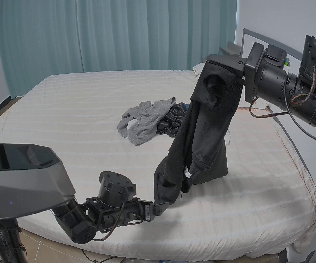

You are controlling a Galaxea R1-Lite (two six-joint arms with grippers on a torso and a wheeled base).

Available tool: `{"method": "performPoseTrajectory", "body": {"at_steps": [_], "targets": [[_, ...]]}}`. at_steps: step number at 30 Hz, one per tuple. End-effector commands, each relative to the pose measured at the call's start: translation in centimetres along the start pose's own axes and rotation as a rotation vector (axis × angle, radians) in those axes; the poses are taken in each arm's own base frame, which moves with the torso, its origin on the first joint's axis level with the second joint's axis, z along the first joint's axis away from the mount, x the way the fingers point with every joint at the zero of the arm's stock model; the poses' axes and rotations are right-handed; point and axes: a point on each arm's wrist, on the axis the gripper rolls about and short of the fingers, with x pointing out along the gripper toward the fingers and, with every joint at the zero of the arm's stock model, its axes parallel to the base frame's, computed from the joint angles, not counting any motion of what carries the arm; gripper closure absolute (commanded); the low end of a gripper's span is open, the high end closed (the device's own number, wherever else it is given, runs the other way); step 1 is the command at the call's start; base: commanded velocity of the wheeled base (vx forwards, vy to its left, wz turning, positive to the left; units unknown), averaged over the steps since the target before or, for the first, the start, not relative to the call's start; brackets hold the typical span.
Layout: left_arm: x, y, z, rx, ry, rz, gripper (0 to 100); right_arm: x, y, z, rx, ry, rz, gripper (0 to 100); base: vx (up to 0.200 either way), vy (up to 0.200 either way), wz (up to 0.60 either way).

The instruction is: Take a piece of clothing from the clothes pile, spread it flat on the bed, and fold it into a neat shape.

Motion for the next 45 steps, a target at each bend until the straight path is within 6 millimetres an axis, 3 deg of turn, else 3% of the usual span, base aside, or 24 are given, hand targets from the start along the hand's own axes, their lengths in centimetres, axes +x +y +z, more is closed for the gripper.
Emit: {"method": "performPoseTrajectory", "body": {"at_steps": [1, 8, 10, 20, 21, 26, 28, 30, 31, 32, 33, 34, 36, 37, 39, 42, 44, 45], "targets": [[2.8, -0.7, -0.5, -0.006, 0.01, -0.014, 0, 0.7, 0.3, 0.6, -0.008, -0.047, -0.009, 100, 0.0, 0.0, 0.0], [4.2, -1.2, -0.5, 0.0, 0.003, -0.03, 0, 0.9, 0.4, 0.6, -0.007, -0.064, -0.015, 100, 0.0, 0.0, 0.0], [5.5, -1.2, -0.4, -0.005, -0.024, -0.006, 0, 0.7, 0.7, 0.7, -0.008, -0.067, -0.01, 100, 0.0, 0.0, 0.0], [8.3, 1.0, 0.8, -0.101, -0.112, 0.098, 0, 0.0, 1.3, 1.2, 0.002, -0.081, 0.007, 100, 0.0, 0.0, 0.0], [8.5, 1.0, 1.0, -0.114, -0.119, 0.096, 100, 0.0, 1.2, 1.1, 0.004, -0.079, 0.002, 100, 0.0, 0.0, 0.0], [8.2, 1.2, 0.8, -0.142, -0.114, 0.106, 100, 0.0, 0.8, 1.1, 0.006, -0.076, -0.008, 100, 0.0, 0.0, 0.0], [7.2, 1.9, 0.8, -0.149, -0.112, 0.125, 100, -0.1, 0.3, 1.0, 0.008, -0.071, -0.023, 100, 0.0, 0.0, 0.0], [4.6, 2.3, 3.2, -0.174, -0.17, 0.126, 100, -0.1, -0.2, 0.8, 0.01, -0.063, -0.041, 100, 0.0, 0.0, 0.0], [4.6, 2.3, 3.2, -0.174, -0.17, 0.126, 100, -0.1, -0.2, 0.8, 0.01, -0.063, -0.041, 100, 0.0, 0.0, 0.0], [2.2, 2.9, 5.2, -0.195, -0.22, 0.126, 100, -0.1, -0.7, 0.7, 0.012, -0.059, -0.055, 100, 0.0, 0.0, 0.0], [2.1, 2.9, 5.3, -0.196, -0.222, 0.124, 100, -0.1, -0.7, 0.7, 0.012, -0.059, -0.057, 100, 0.0, 0.0, 0.0], [0.4, 3.1, 6.9, -0.208, -0.268, 0.122, 100, 0.0, -1.4, 0.6, 0.015, -0.053, -0.077, 100, 0.0, 0.0, 0.0], [0.1, 3.1, 7.3, -0.212, -0.278, 0.121, 100, 0.0, -1.6, 0.6, 0.015, -0.05, -0.08, 100, 0.0, 0.0, 0.0], [-2.4, 3.3, 9.7, -0.258, -0.344, 0.117, 100, 0.4, -2.4, 0.6, 0.019, -0.041, -0.093, 100, 0.0, 0.0, 0.0], [-4.5, 3.2, 11.6, -0.282, -0.384, 0.114, 100, 0.7, -2.5, 1.1, 0.015, -0.056, -0.092, 100, 0.0, 0.0, 0.0], [-8.5, 3.3, 15.7, -0.298, -0.455, 0.094, 100, 0.9, -1.1, 2.8, -0.007, -0.11, -0.047, 100, 0.0, 0.0, 0.0], [-9.7, 3.2, 16.8, -0.301, -0.479, 0.087, 100, 0.8, -0.9, 3.3, -0.014, -0.131, -0.039, 100, 0.0, 0.0, 0.0], [-11.4, 3.0, 18.2, -0.307, -0.515, 0.074, 100, 0.8, -0.7, 3.8, -0.027, -0.152, -0.035, 100, 0.0, 0.0, 0.0]]}}
